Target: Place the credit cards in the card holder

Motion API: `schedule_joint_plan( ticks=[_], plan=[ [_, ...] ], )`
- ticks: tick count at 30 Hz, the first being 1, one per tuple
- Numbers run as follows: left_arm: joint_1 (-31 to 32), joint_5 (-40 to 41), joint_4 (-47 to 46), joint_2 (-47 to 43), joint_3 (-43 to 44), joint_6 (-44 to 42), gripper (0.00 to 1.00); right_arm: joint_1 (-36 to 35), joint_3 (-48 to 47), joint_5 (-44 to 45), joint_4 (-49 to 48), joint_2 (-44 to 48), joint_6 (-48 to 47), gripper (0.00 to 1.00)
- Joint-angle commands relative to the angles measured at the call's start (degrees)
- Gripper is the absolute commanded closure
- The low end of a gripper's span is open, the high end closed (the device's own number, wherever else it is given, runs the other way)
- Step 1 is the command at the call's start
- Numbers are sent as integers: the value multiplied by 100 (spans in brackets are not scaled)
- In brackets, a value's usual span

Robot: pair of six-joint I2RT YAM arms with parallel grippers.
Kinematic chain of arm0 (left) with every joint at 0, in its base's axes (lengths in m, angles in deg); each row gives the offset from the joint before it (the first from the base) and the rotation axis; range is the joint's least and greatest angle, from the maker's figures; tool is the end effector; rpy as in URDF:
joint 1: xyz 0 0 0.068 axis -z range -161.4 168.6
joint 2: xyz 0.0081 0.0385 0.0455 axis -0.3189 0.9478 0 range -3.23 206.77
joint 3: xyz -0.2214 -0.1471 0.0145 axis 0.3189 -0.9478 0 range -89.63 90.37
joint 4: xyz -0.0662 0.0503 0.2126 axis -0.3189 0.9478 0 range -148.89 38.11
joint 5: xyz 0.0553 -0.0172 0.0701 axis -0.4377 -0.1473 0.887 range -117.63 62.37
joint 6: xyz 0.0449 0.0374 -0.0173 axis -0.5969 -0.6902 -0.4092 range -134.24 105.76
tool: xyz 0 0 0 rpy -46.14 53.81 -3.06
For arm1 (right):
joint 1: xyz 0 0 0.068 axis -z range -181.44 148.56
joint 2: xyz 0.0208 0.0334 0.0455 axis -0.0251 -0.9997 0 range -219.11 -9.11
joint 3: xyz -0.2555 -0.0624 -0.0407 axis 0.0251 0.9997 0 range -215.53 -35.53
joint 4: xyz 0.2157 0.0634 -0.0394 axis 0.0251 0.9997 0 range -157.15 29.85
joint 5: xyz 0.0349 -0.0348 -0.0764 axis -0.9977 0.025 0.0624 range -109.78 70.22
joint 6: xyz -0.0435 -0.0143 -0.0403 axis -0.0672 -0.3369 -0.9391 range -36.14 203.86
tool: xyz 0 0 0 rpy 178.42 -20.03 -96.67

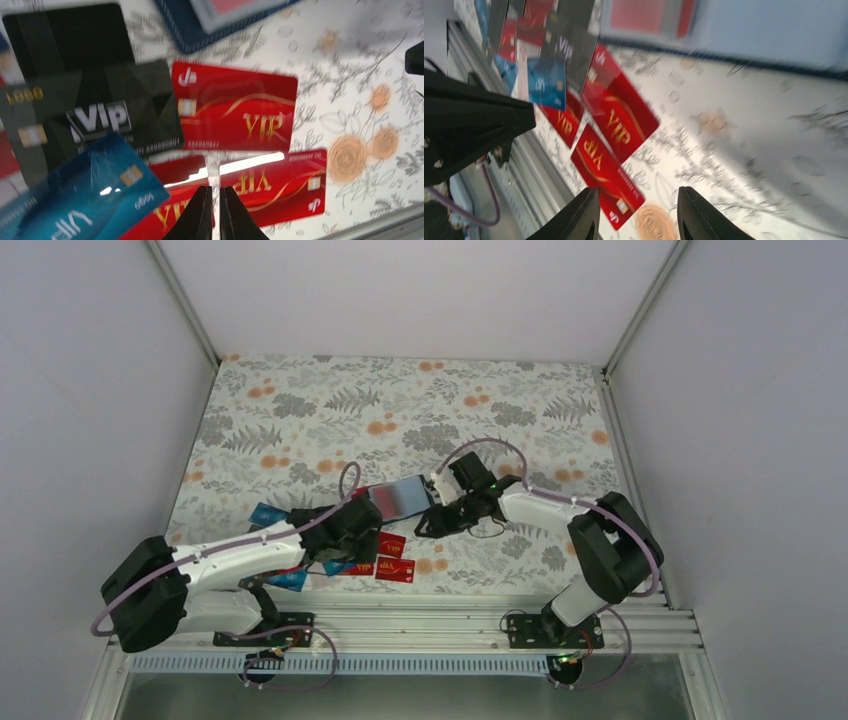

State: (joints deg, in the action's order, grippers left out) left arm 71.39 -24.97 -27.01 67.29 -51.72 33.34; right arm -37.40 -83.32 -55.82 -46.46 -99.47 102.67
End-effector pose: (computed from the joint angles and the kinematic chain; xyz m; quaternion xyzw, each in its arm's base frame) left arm 0.1191 -0.1534 0.1858 0.0393 0.9743 -0.1550 0.1587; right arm 0.1995 0.1780 0.1742 -0.2087 0.9042 0.3683 0.0568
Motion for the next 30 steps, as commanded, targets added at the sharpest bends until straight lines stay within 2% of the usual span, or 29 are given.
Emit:
schedule_joint_plan(
  ticks=[1,8,18,30],
  plan=[
    [380,-156,157,-307,-303,744,92,-409,239,-438,-381,44,-164,58],
    [1119,-157,211,-495,-459,1388,88,-1064,233,-560,-785,-235,-77,58],
    [1904,-215,9,-498,-690,2231,78,-1388,168,-9,-970,-1053,27,59],
    [2041,-183,-454,-795,-1218,3251,48,-1710,326,-62,-1029,-1224,129,59]
  ],
)
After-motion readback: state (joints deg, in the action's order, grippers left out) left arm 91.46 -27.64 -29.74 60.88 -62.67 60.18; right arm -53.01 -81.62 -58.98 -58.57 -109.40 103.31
